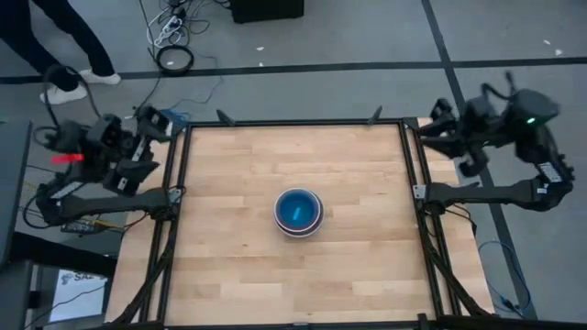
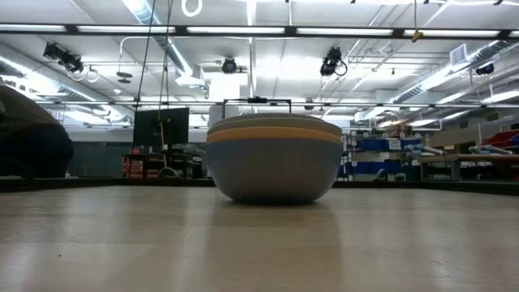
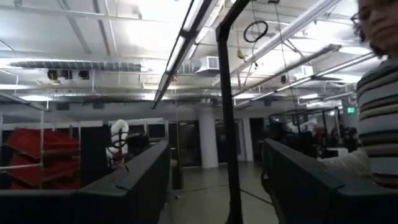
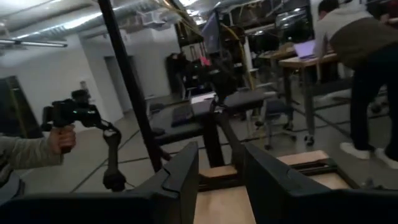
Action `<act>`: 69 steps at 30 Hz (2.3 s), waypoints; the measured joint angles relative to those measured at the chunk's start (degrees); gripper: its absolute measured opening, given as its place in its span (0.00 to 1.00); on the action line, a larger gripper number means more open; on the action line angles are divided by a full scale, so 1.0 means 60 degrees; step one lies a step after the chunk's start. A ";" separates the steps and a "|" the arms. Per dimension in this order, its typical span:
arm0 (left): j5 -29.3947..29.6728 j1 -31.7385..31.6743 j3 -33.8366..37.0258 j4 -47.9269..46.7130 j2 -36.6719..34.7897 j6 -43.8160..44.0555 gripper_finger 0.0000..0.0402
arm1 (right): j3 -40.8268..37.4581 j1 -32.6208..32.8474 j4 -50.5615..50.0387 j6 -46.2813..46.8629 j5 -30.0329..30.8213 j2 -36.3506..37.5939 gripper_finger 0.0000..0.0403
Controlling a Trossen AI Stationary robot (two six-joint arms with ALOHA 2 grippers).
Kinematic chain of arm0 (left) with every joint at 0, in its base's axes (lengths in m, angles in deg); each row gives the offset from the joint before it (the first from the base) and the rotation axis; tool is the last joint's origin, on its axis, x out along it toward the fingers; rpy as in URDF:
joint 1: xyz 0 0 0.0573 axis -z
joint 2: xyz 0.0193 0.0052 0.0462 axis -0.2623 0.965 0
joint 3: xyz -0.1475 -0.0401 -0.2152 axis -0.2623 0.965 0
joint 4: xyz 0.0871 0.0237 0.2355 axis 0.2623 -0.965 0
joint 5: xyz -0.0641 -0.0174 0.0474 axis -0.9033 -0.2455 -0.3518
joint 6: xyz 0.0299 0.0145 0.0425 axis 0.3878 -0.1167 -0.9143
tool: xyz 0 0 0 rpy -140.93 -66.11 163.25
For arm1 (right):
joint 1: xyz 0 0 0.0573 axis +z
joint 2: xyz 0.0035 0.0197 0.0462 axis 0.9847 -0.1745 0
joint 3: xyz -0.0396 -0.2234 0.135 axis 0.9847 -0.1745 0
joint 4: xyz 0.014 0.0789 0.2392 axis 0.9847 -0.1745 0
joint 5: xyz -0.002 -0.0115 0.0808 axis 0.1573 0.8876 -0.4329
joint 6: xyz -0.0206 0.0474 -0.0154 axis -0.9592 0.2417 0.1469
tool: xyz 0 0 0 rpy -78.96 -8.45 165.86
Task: Nest bowls inside each other
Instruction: Return to Home Position
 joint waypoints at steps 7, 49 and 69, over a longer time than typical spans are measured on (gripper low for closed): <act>0.0548 0.0000 0.2336 0.1265 -0.1313 0.0776 0.66 | -0.2913 -0.0004 0.3684 0.0340 -0.0264 0.1744 0.28; -0.4919 0.0011 0.9696 0.4835 -0.4207 0.1887 0.66 | -1.3143 0.0033 1.0798 0.2414 -0.0426 0.4233 0.28; -0.4173 0.0007 0.9703 0.2156 -0.4170 -0.0514 0.66 | -1.3147 0.0033 0.7946 0.0683 -0.0210 0.4229 0.28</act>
